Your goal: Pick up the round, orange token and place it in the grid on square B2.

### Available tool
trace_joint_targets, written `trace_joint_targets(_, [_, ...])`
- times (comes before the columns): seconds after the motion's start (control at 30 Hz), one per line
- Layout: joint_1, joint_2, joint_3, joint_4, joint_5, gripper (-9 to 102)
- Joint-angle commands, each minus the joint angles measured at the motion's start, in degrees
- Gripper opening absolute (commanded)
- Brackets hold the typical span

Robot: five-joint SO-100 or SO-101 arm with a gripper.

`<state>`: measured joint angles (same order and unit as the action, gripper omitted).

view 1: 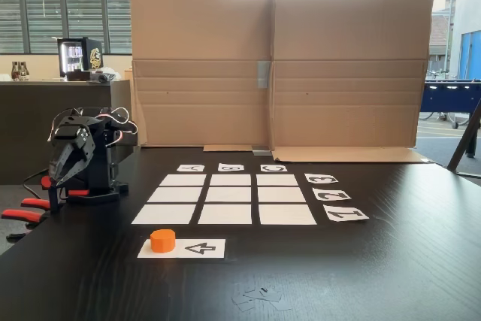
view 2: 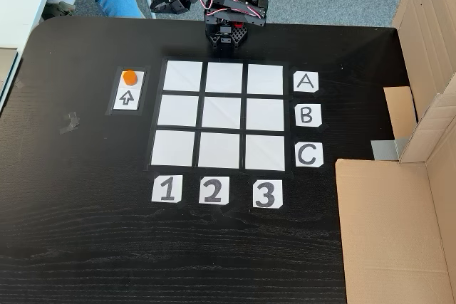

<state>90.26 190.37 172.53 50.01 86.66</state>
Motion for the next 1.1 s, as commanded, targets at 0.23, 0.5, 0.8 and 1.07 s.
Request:
trace_joint_targets(0.23, [0.5,0.4,-0.4,0.2,-0.4,-1])
trace_joint_targets(0.5, [-0.3,0.1,-0.5,-0.3,-0.8,-1])
trace_joint_targets(0.8, [-0.5,-8.8,-9.0,0.7,-2.1,1])
trace_joint_targets(1.07, [-1.9,-25.2,-28.8,5.0,-2.1,11])
